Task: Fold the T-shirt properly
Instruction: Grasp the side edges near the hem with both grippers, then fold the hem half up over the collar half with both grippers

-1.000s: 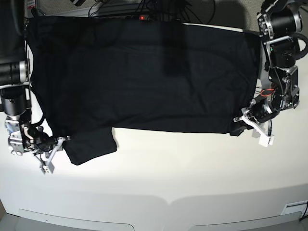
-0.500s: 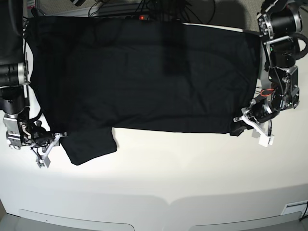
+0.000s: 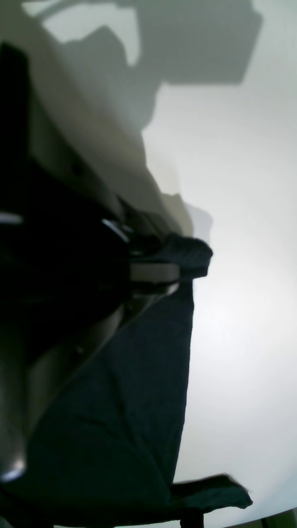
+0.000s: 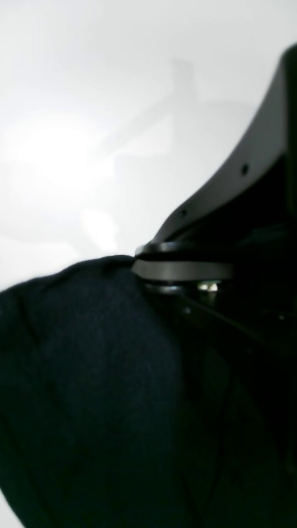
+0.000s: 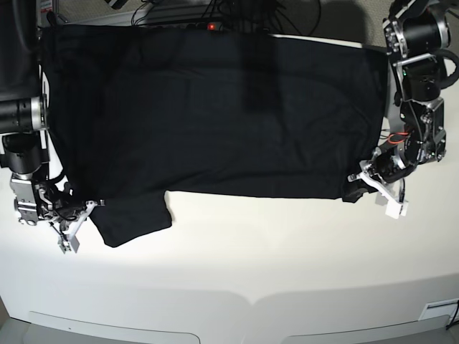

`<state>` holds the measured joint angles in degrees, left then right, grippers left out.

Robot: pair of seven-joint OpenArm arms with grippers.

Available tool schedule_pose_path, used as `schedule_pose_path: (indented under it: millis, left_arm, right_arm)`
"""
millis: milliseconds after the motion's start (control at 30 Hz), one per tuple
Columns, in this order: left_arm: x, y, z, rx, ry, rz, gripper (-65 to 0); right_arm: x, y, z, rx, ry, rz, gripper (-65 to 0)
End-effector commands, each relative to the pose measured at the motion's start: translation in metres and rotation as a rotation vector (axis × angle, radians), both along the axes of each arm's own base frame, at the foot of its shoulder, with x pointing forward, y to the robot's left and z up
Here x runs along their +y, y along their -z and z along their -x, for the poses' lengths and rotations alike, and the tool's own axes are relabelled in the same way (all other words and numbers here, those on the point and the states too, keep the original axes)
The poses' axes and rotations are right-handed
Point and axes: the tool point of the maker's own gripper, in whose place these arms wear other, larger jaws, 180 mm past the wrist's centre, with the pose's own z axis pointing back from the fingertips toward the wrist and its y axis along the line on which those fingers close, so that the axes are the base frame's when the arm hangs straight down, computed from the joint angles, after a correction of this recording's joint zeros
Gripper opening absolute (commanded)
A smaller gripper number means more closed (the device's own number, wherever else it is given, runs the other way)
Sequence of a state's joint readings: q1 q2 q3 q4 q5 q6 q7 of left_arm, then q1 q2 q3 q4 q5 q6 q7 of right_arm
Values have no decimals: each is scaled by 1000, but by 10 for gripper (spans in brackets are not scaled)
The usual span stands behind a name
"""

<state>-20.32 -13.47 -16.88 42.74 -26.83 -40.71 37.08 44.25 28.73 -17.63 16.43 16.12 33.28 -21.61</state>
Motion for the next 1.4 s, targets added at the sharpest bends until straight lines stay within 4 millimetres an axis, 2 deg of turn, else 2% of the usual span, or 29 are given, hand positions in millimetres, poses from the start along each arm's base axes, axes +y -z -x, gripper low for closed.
schedule_pose_path:
  millis: [0, 100, 267, 533, 700, 833, 900, 967, 1067, 1200, 1367]
  left_arm:
    - [7, -1, -3, 7, 3, -39, -650]
    - [8, -11, -11, -37, -34, 7, -650]
    - [9, -40, -26, -125, -71, 79, -650]
    - [2, -76, -29, -164, 54, -21, -650]
    - [0, -90, -9, -229, 61, -52, -650]
    - [-1, -98, 16, -281, 54, -96, -650]
    - [1, -101, 25, -296, 28, -112, -650]
    - [1, -100, 33, -300, 22, -120, -650]
    - [0, -93, 44, -281, 26, -121, -650]
    - [1, -84, 55, -265, 14, -112, -650]
    - [8, -74, 70, -255, -21, -100, -650]
  right_arm:
    - [-8, -16, -13, -49, 8, 9, -650]
    - [-7, -30, -25, -94, 15, -12, -650]
    - [3, -61, -37, -105, -49, -94, -650]
    - [-14, -91, -28, -85, 28, -215, -650]
    - [-34, -96, -7, -45, 99, -298, -650]
    - [-51, -85, 16, -42, 155, -344, -650]
    - [-54, -82, 25, -50, 146, -344, -650]
    - [-48, -85, 29, -75, 100, -338, -650]
    - [-22, -98, 34, -112, -23, -334, -650]
    - [12, -112, 52, -134, -188, -315, -650]
    - [23, -115, 81, -137, -254, -299, -650]
